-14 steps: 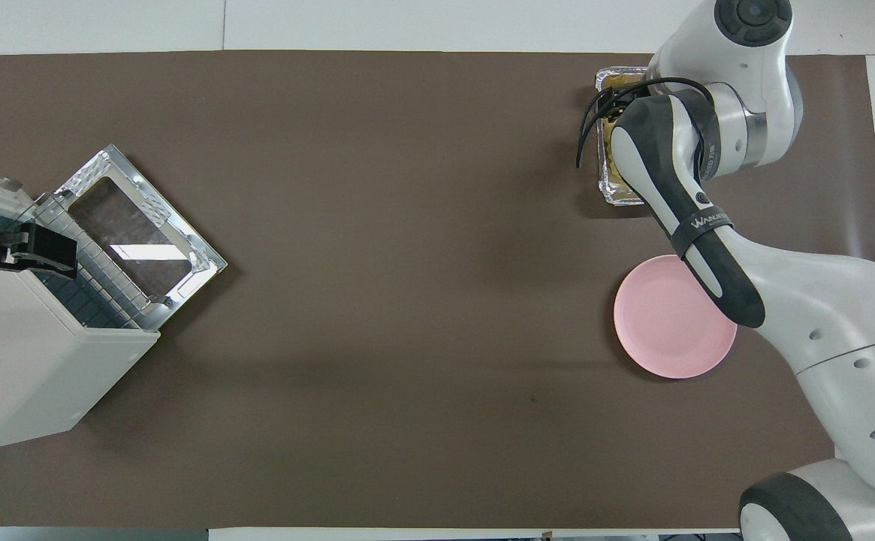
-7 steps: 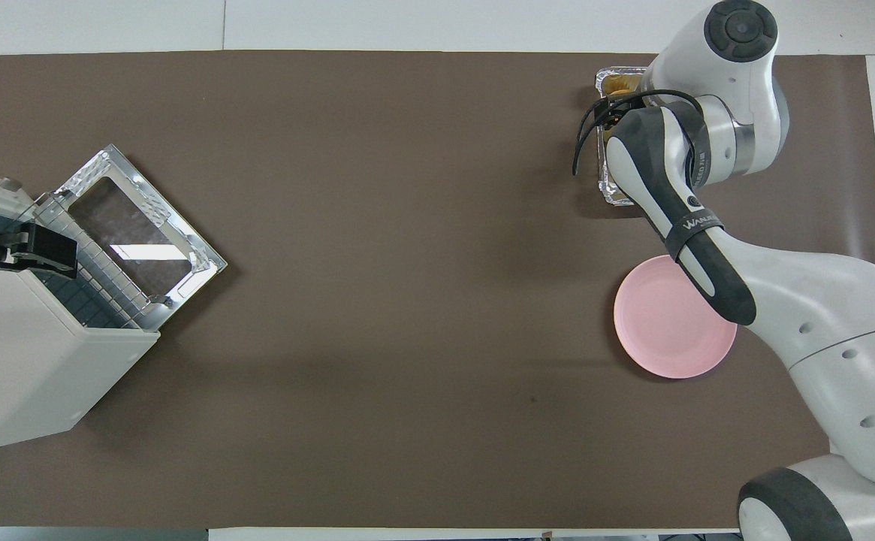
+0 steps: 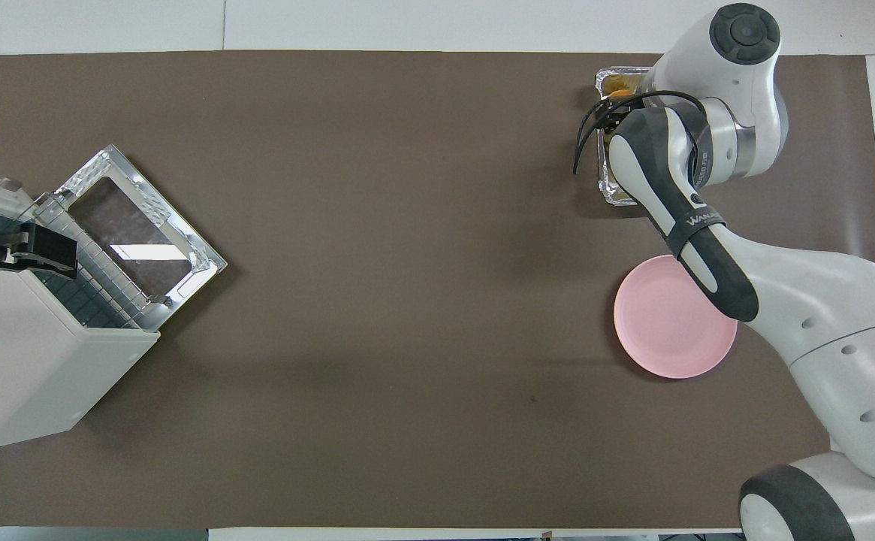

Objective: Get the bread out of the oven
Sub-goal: 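Grasp the bread rolls inside the foil tray with the right gripper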

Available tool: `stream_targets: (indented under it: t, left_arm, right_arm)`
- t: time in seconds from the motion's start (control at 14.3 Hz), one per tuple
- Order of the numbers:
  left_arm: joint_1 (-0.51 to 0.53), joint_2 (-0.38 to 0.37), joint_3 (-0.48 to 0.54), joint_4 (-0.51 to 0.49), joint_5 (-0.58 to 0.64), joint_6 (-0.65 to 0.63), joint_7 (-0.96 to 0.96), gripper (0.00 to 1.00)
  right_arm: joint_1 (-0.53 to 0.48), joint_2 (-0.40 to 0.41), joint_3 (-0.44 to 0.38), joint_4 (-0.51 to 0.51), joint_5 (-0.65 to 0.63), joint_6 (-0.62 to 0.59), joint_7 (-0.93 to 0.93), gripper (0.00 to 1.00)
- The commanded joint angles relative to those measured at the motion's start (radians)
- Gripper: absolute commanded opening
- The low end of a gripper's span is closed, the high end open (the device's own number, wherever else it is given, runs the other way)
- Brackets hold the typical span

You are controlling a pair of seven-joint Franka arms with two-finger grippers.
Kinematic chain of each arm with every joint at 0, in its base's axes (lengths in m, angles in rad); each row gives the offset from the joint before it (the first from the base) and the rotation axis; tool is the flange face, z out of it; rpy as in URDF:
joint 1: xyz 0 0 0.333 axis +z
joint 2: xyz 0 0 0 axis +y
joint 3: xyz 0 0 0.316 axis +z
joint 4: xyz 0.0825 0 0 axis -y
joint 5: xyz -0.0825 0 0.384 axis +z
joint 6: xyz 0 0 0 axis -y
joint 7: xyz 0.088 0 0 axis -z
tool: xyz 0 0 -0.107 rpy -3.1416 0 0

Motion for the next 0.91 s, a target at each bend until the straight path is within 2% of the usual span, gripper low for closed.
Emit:
stream_targets:
  t: [0.0,0.14,0.42,0.84]
  left_arm:
    - [0.013,-0.026,-0.004,-0.021,-0.015,-0.006,0.001,1.0]
    - [0.013,-0.026,-0.004,-0.021,-0.015,-0.007,0.003,1.0]
    - [0.013,-0.026,-0.004,-0.021,-0.015,-0.007,0.003,1.0]
    - [0.013,-0.026,-0.004,-0.021,-0.015,-0.007,0.003,1.0]
  right_arm:
    - [-0.013,-0.005,0.013,-0.033,0.028,0.037,0.009,0.33]
    - [-0.013,-0.011,0.012,-0.057,0.027,0.063,0.007,0.0]
    - [-0.027,-0.029,0.01,-0.051,0.011,0.022,-0.005,0.0]
    - [-0.019,-0.216,0.012,-0.054,0.014,-0.222,-0.007,0.0]
